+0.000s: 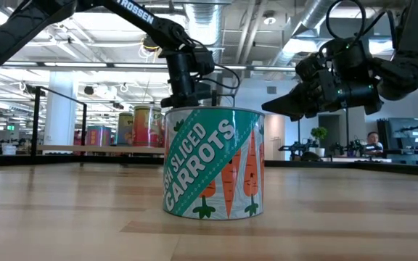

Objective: Pick and place cans onto a shelf
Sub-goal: Put the canned green peas on the shelf, then put the canned carrots on the shelf

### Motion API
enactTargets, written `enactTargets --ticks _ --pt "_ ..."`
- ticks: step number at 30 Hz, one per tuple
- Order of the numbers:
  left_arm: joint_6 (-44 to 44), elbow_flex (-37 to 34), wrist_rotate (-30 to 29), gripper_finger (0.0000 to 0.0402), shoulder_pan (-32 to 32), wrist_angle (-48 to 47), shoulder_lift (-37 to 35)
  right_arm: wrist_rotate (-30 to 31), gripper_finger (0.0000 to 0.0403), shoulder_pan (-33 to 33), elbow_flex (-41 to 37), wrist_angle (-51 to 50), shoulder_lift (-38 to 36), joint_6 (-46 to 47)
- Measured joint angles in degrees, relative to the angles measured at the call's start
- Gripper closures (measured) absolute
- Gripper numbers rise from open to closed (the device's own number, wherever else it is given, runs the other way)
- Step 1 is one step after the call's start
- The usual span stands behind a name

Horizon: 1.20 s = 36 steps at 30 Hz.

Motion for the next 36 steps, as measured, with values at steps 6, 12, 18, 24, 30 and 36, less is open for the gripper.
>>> enactTargets --ticks 6,12,18,24,30,36 --pt "-0.2 0.0 0.0 0.0401 0.0 0.3 0.0 0.0 0.0394 0.0 0.0 0.0 0.0 0.0" --pt "-0.4 0.0 0.0 0.0401 0.0 -0.4 0.0 0.0 0.0394 0.0 0.0 0.0 0.0 0.0" --pt "-0.4 0.0 0.0 0.0389 0.2 -1.0 0.0 0.0 0.0393 0.0 0.0 0.0 0.0 0.0" --pt "-0.4 0.0 0.0 0.0349 0.2 -1.1 -0.1 0.0 0.0393 0.0 0.0 0.0 0.0 0.0" --pt "-0.1 0.0 0.0 0.0326 0.2 -1.1 -0.1 0.0 0.0394 0.0 0.0 0.0 0.0 0.0" --pt "1.0 0.0 -0.7 0.0329 0.2 -1.3 -2.3 0.0 0.0393 0.0 0.0 0.0 0.0 0.0"
